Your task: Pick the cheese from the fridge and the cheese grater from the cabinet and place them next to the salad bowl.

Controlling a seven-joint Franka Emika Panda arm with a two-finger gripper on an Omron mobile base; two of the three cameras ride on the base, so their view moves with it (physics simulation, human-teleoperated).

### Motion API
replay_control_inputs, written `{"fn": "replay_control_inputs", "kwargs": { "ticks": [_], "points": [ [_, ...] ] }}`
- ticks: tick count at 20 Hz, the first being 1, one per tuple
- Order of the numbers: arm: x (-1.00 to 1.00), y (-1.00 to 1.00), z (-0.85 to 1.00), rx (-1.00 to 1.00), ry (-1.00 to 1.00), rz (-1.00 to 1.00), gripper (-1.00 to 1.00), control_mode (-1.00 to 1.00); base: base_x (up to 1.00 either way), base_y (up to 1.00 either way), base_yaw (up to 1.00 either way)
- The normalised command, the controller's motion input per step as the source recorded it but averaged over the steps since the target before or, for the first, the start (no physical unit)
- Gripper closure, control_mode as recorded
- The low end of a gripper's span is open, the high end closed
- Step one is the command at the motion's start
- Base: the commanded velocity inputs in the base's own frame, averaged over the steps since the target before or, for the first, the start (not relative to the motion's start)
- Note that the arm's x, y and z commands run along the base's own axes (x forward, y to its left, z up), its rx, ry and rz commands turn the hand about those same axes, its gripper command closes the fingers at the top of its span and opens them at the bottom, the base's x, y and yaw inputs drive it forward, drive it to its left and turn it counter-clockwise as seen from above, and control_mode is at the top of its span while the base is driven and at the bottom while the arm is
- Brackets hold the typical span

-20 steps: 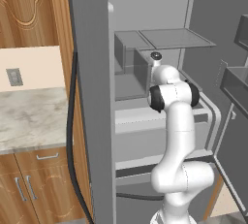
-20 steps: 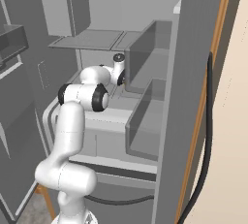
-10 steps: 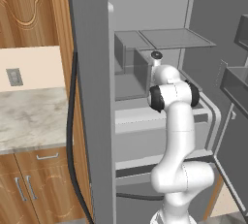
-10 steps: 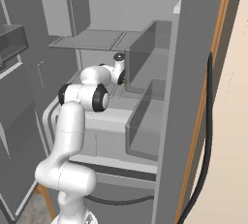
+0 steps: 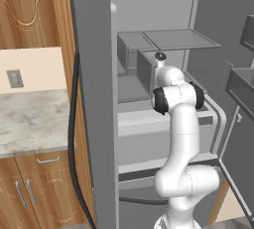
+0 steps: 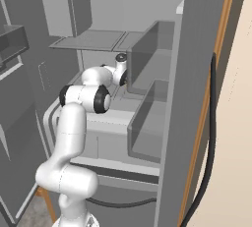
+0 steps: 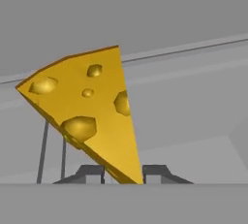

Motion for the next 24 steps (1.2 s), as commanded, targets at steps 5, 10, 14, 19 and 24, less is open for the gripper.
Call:
{"fn": "replay_control_inputs", "kwargs": {
  "ticks": [5, 10, 14, 19, 24],
  "points": [
    [-0.20, 0.00, 0.00, 0.00, 0.00, 0.00, 1.00, -1.00, 0.00, 0.00, 0.00],
    [-0.53, 0.00, 0.00, 0.00, 0.00, 0.00, 1.00, -1.00, 0.00, 0.00, 0.00],
    [-0.86, 0.00, 0.00, 0.00, -0.05, 0.00, 1.00, -1.00, 0.00, 0.00, 0.00],
    [-0.99, 0.00, 0.00, 0.00, -0.13, 0.00, 1.00, -1.00, 0.00, 0.00, 0.00],
    [-1.00, 0.00, 0.08, 0.00, -0.11, 0.00, 1.00, -1.00, 0.00, 0.00, 0.00]
  ]
}}
